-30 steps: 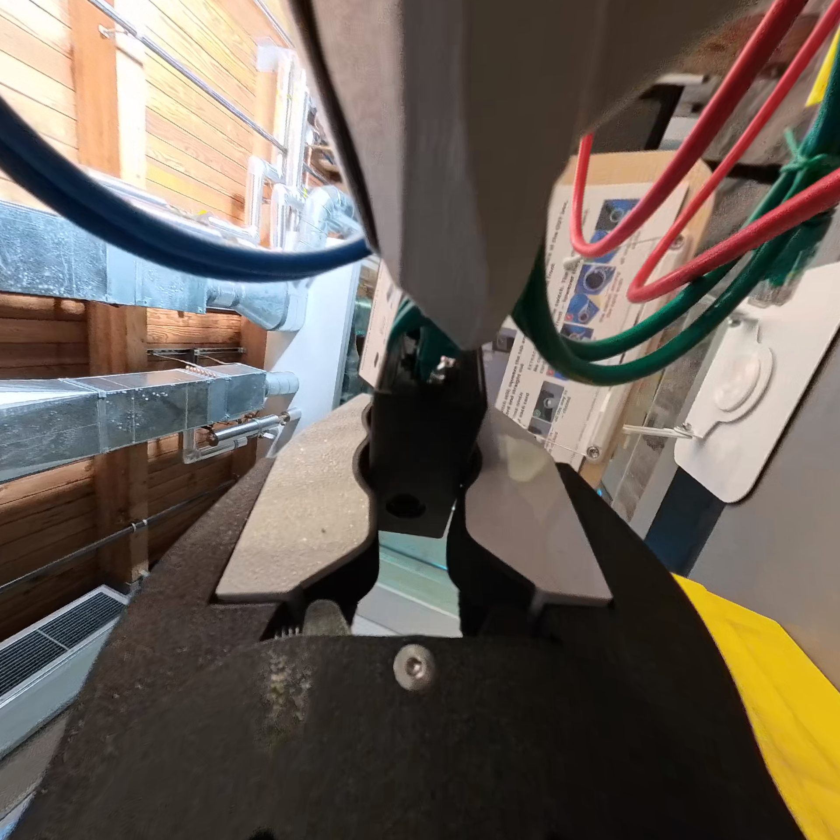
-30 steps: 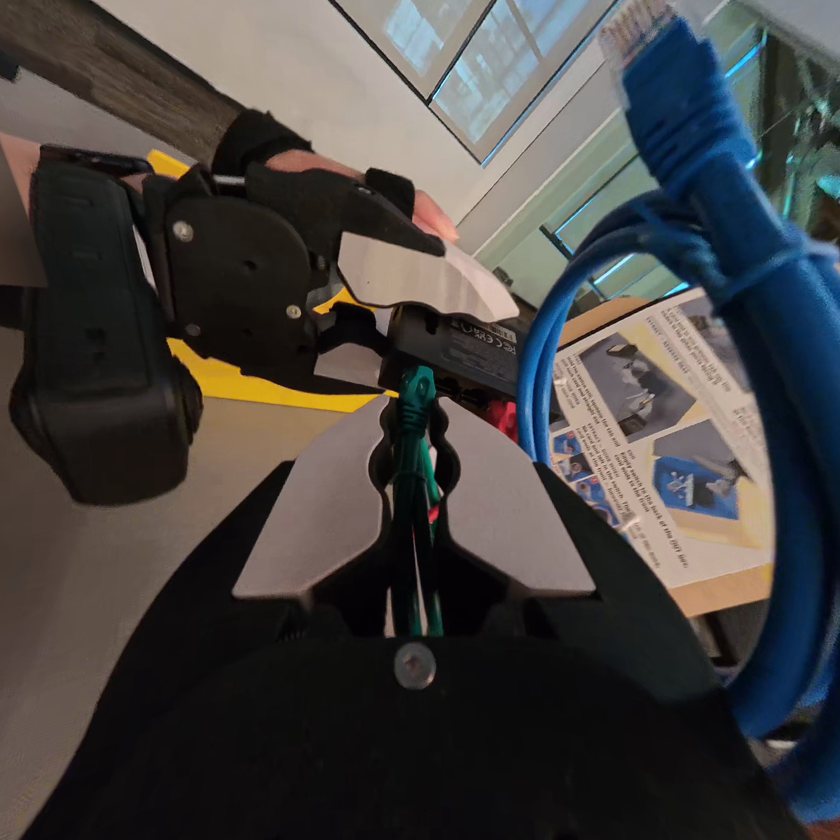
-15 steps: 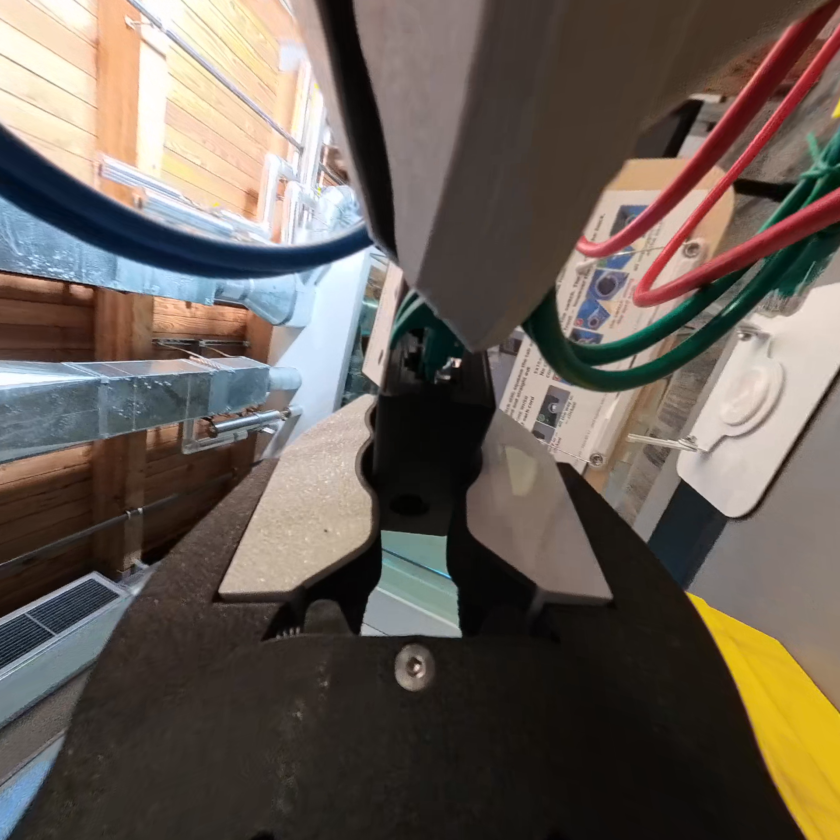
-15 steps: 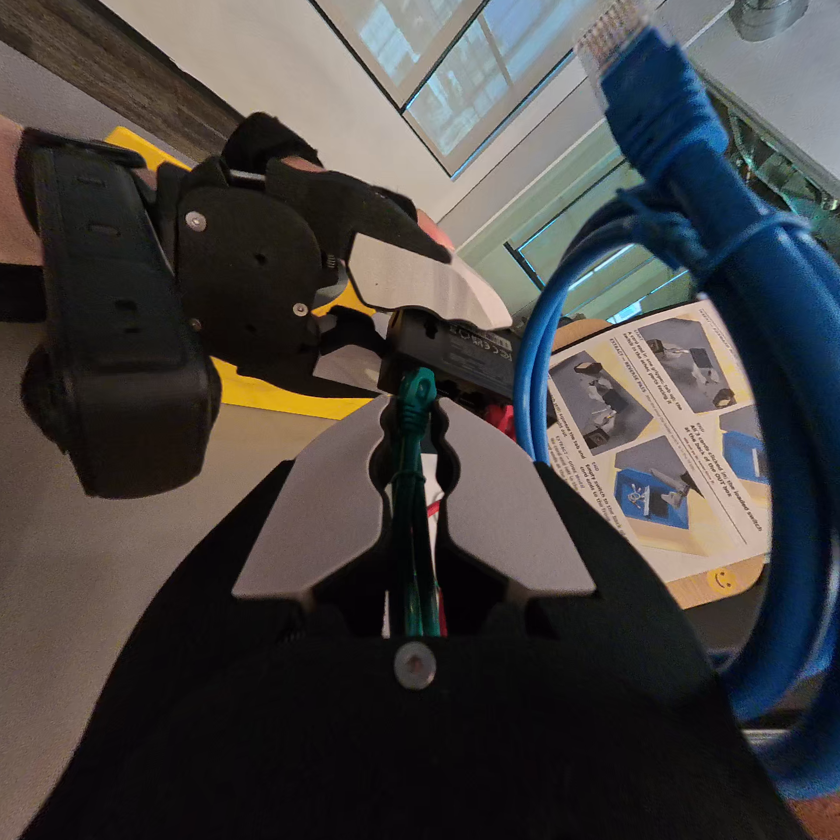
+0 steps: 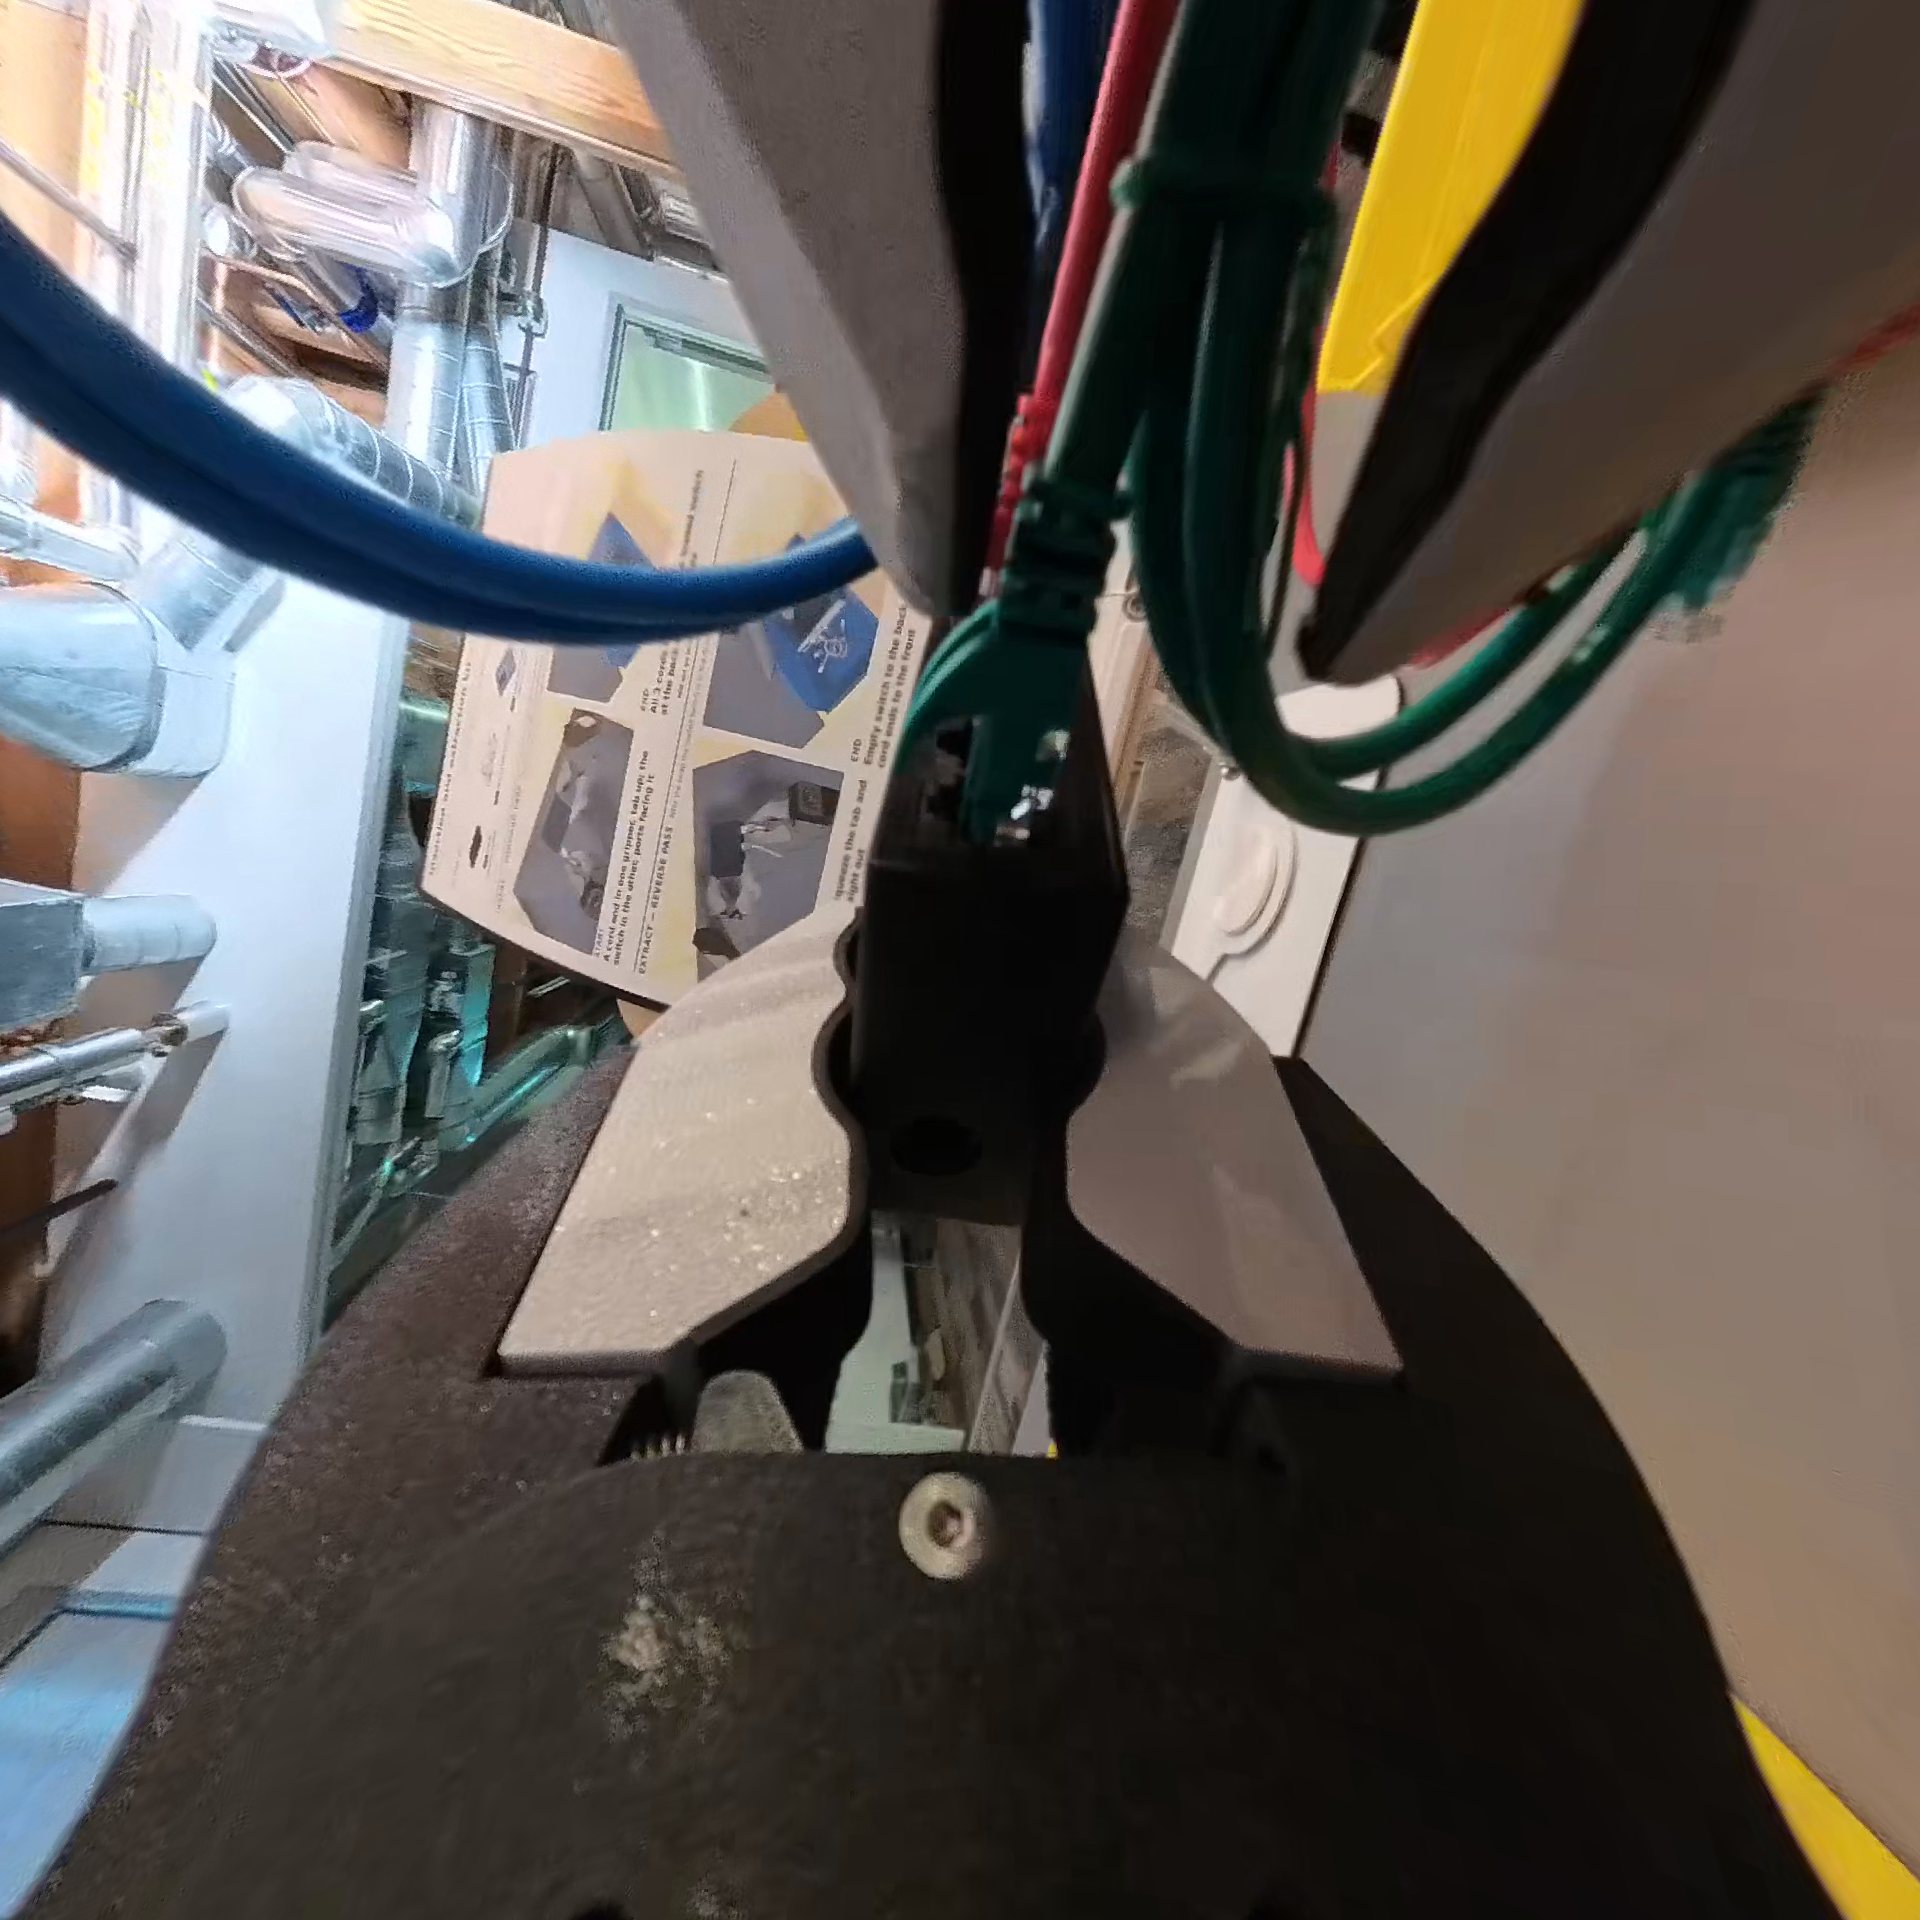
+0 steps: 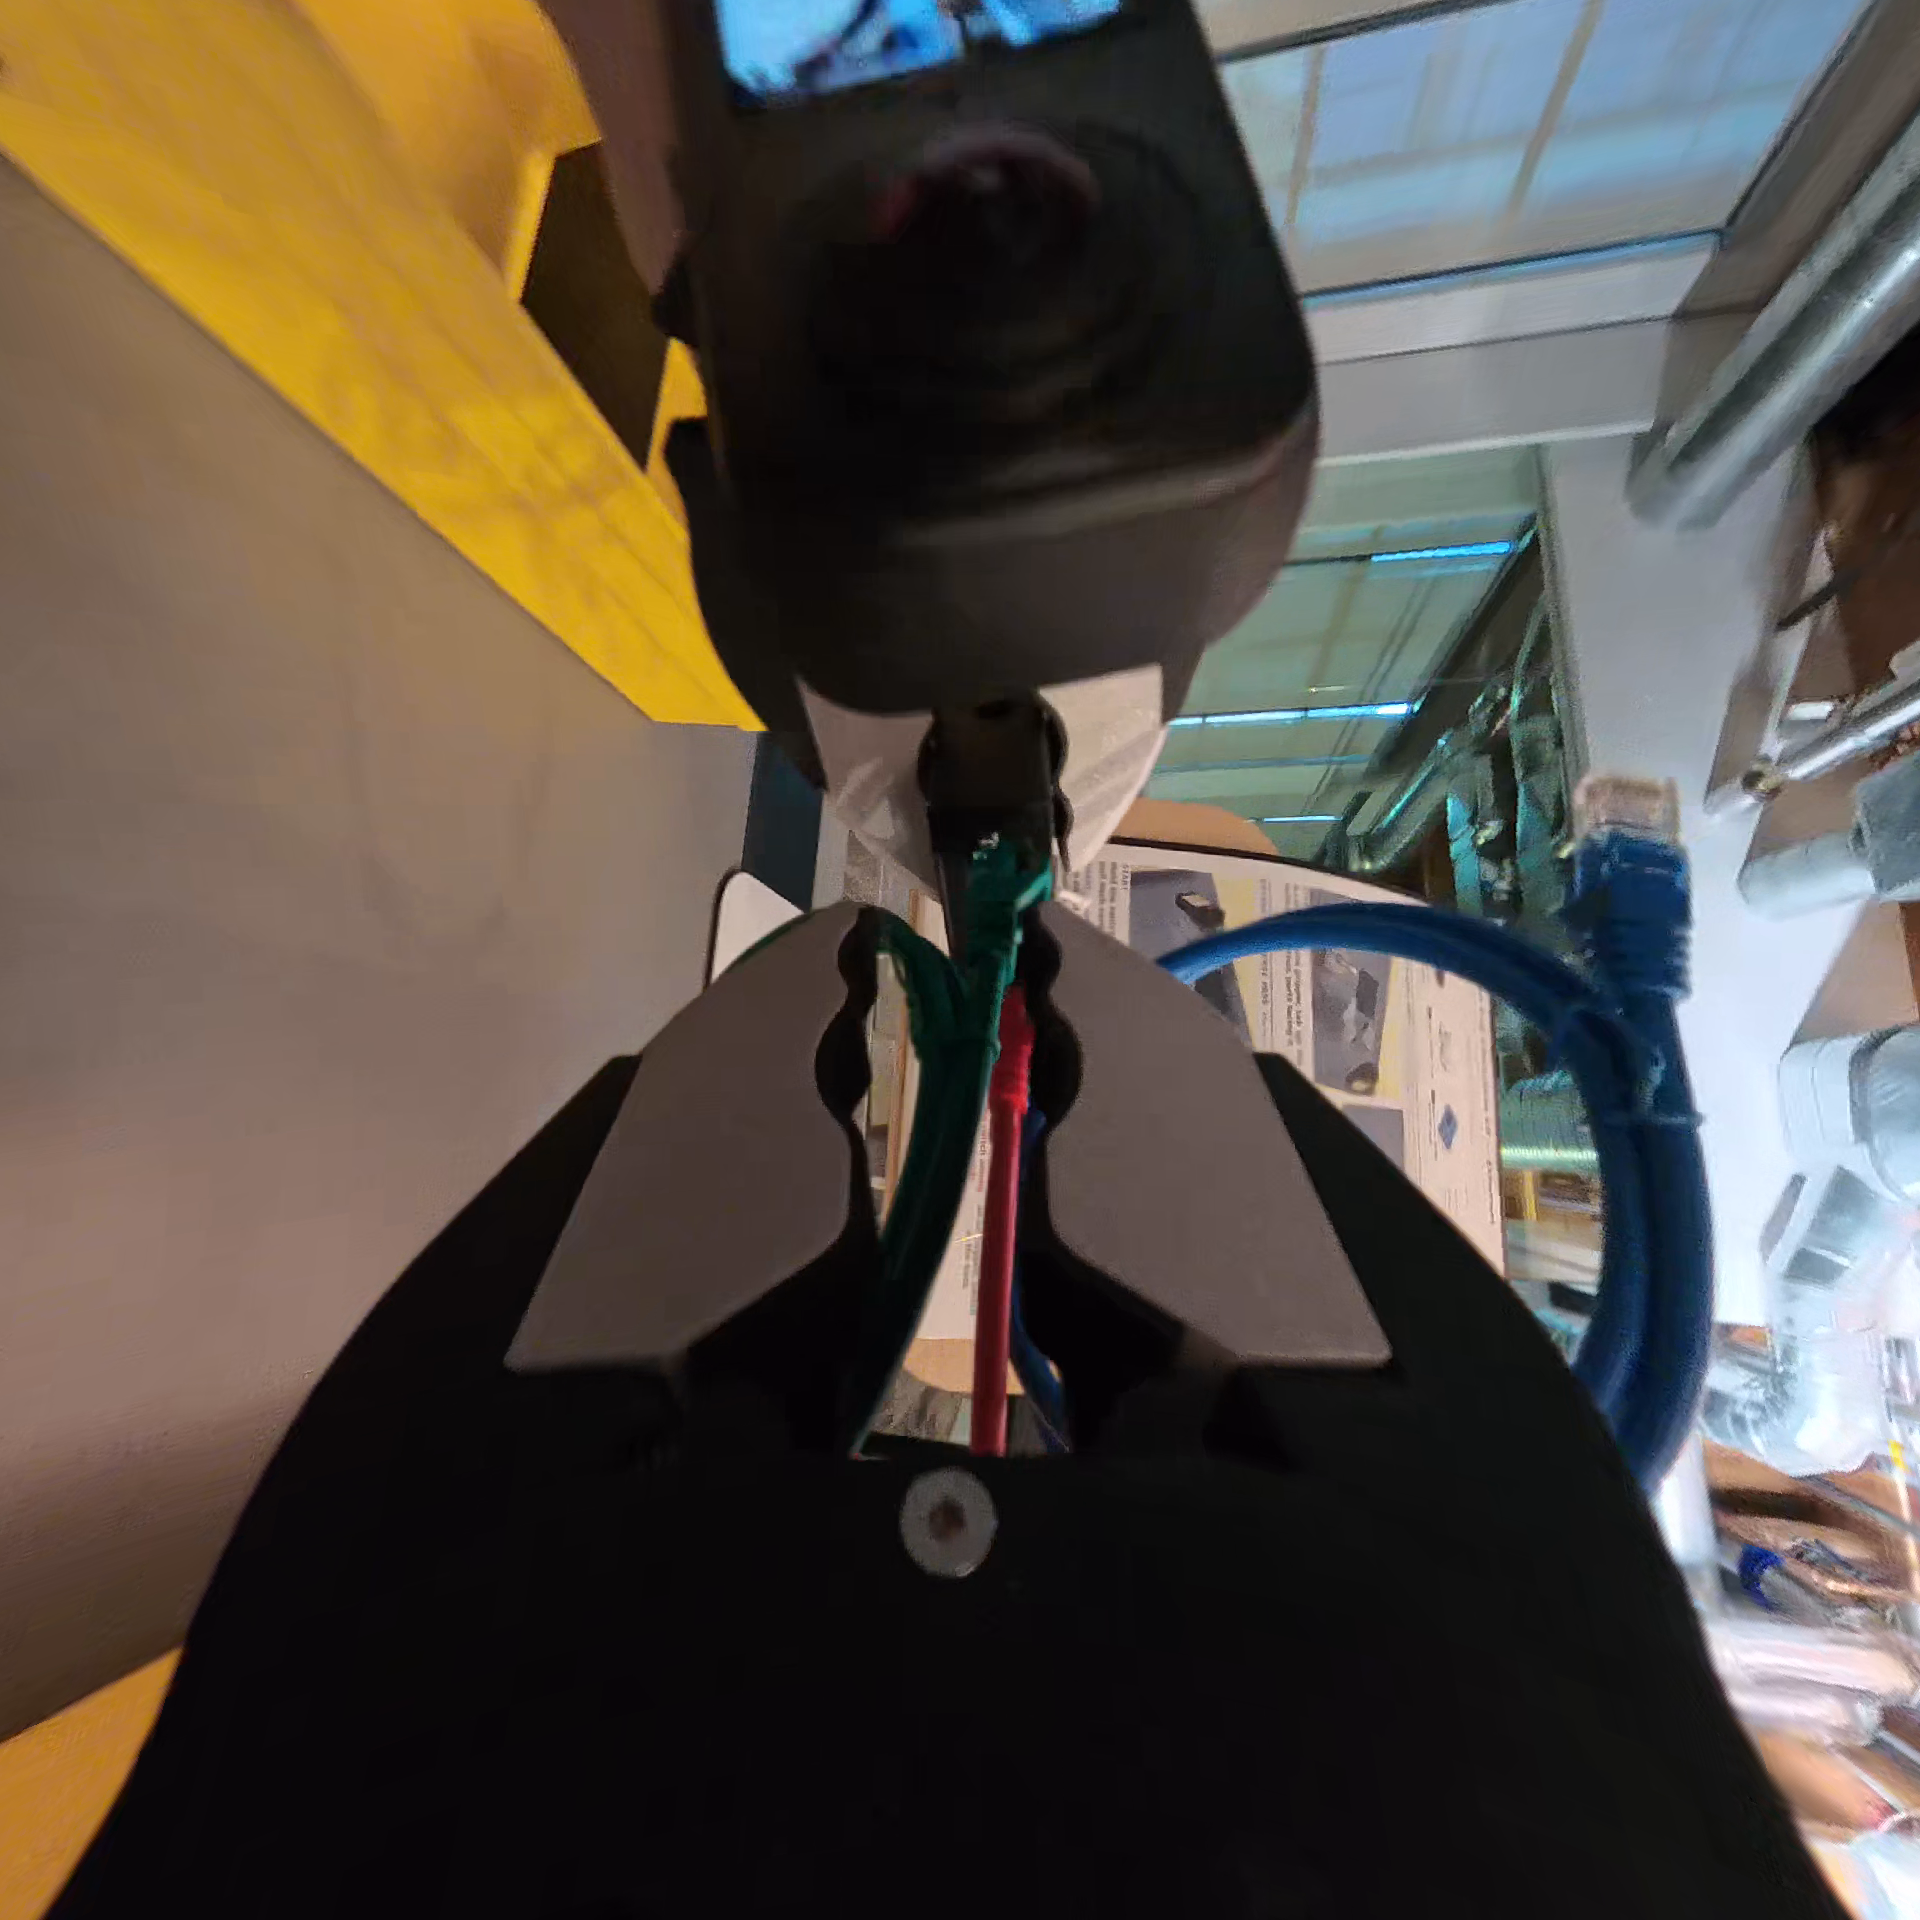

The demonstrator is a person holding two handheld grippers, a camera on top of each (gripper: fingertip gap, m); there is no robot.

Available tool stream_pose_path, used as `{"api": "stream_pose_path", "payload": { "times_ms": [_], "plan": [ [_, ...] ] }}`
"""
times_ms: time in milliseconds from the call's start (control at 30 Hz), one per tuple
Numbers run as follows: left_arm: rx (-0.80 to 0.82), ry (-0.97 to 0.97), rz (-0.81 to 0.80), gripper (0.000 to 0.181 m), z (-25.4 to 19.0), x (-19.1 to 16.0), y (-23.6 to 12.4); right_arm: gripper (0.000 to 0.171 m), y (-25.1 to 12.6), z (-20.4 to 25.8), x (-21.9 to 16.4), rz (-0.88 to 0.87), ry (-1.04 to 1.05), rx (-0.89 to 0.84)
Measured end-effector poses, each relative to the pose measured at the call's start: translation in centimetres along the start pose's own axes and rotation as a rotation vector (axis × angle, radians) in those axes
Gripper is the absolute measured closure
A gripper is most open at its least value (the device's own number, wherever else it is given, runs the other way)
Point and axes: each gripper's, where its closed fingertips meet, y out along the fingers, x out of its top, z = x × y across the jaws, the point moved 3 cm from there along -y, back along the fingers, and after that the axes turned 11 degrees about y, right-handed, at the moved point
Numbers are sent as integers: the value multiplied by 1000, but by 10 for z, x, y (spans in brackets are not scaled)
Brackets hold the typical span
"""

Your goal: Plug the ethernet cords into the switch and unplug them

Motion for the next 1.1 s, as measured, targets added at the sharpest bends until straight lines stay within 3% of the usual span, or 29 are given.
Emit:
{"api": "stream_pose_path", "payload": {
  "times_ms": [267, 567, 800, 1100],
  "plan": [
    [-21, -7, 20, 150, -2, 0, 0, 150, -11, -16, 17, -59, 137, -51],
    [-23, 24, -2, 150, -3, 12, -6, 150, 3, -3, -1, 82, 55, -24],
    [-37, 9, -5, 150, -2, 13, -8, 153, -2, -5, 5, 45, -49, -73],
    [-35, 49, 8, 150, -6, 15, -8, 154, -2, -1, 2, 47, -27, -24]
  ]
}}
